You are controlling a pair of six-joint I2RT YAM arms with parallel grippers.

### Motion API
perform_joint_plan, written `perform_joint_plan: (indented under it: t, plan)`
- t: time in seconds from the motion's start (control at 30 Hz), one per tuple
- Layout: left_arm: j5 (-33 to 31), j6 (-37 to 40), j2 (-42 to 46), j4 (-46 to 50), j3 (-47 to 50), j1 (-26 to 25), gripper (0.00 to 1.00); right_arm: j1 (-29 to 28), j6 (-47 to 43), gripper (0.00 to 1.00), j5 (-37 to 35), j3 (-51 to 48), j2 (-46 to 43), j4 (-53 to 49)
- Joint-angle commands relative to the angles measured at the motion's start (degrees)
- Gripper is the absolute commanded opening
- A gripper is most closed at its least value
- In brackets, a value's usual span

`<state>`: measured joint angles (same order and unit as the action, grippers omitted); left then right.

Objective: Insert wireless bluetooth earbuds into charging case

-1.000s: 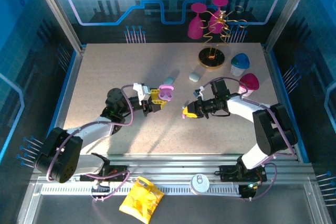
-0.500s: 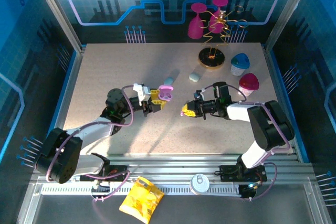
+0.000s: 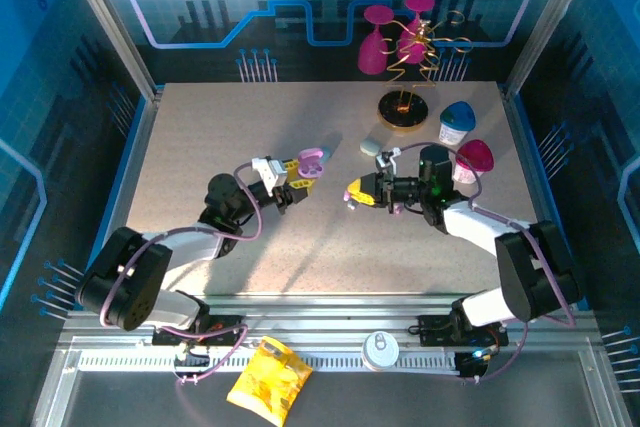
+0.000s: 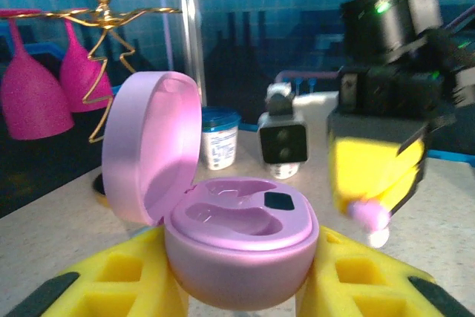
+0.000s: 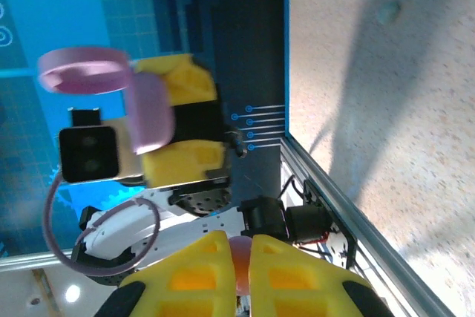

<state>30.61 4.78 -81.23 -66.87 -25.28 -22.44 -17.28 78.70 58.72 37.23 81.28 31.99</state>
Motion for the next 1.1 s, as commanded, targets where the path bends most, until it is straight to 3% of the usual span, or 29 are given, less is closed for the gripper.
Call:
perform_joint_plan:
  t: [0.0,0.37,0.57,0.8,1.07]
  plan:
    - [-6.04,3.40,-2.12,-5.46,0.31,-1.53,0.32,-1.75,-0.64,0.08,-1.68,4.07,-2.65,-1.32]
    - [-13.13,8.97,-5.30,-5.66,-0.98,-6.82,0.32,-7.56,-4.93,0.09,-6.59,15.11,0.29,-3.22]
    - [-15.15,8.93,-4.99,-5.91,-0.87,-7.24,0.32,-8.97,-11.67,0.09,-8.56,19.26,2.08,-12.96]
    - [-15.41,8.10,-5.00,-5.20,-1.24,-7.48,0.32,-9.88,-19.37,0.10,-11.41,21.92,2.45,-23.66]
    - [-15.05,7.92,-5.52,-5.20,-1.97,-7.88,0.32,-10.80,-21.22,0.10,-12.52,22.94,4.58,-23.98]
